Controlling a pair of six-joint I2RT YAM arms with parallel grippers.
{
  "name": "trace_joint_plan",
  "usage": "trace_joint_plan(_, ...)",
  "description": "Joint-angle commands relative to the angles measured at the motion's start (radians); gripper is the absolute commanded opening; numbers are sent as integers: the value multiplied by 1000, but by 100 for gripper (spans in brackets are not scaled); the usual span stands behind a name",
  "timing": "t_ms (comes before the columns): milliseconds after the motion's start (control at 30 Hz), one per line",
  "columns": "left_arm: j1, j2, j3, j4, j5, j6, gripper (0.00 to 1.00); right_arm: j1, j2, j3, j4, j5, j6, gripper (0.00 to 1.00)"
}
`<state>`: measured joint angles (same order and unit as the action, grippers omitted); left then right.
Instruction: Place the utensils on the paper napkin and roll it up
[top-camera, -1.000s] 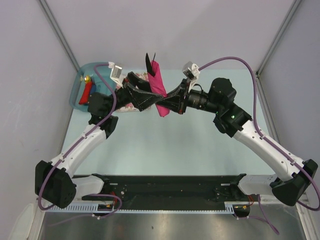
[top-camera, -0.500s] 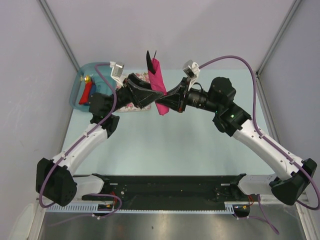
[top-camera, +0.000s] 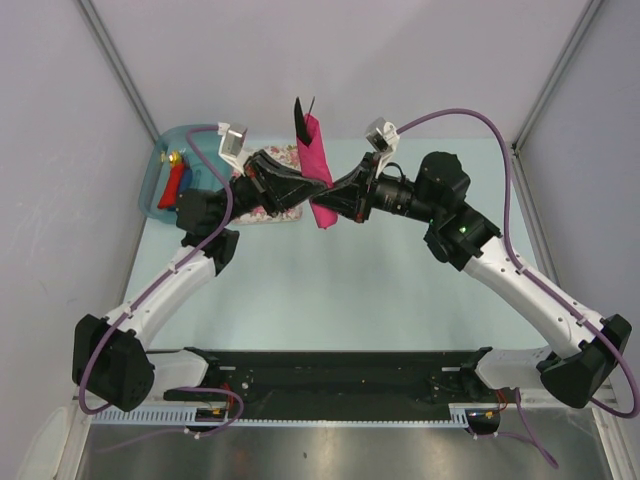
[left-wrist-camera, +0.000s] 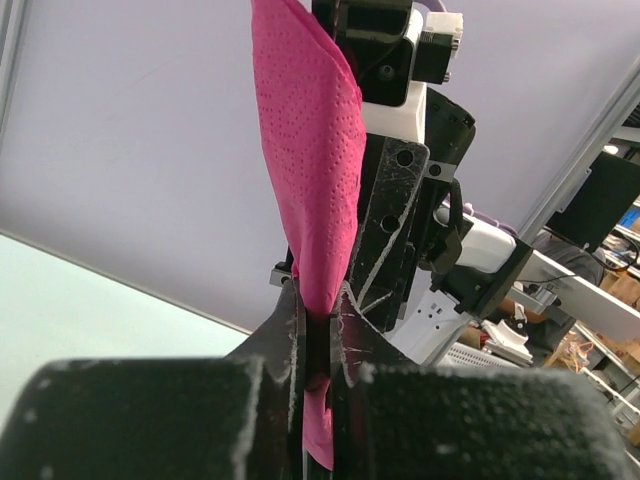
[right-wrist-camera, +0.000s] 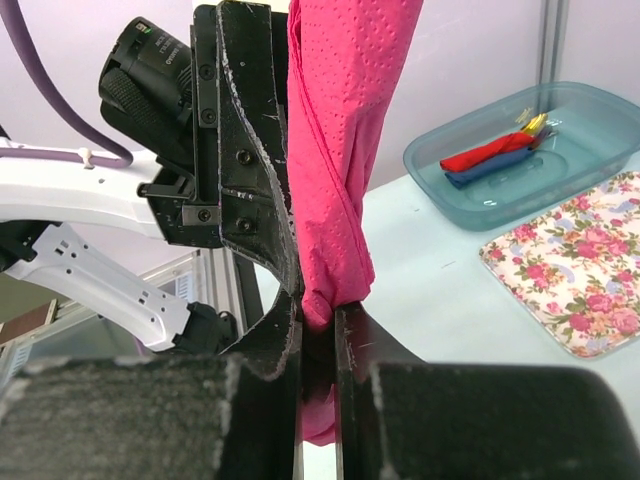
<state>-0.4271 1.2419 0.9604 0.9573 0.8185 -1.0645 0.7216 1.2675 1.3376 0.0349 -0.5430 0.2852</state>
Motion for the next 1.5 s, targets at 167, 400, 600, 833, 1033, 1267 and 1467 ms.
trace_joint_plan(167,17,16,63,34,19,8,0,-10,-49,58,-6,-26,-96,35)
trace_joint_plan(400,22,24,93,32,22,12,0,-40,-76,60,-102,-15,-144,64)
trace_joint_plan(600,18,30,109,35,24,8,0,-39,-53,41,-87,-31,-123,74)
trace_joint_plan(833,11,18,95,32,21,15,0,-16,-34,21,8,-78,-78,57)
trace_joint_plan(1033,11,10,86,26,18,23,0,-4,-22,28,17,-77,-84,23)
trace_joint_plan(1267,11,7,90,37,16,20,0,10,-10,43,-16,-32,-98,62)
trace_joint_plan(1467,11,8,95,40,14,15,0,19,3,41,-23,-38,-116,58)
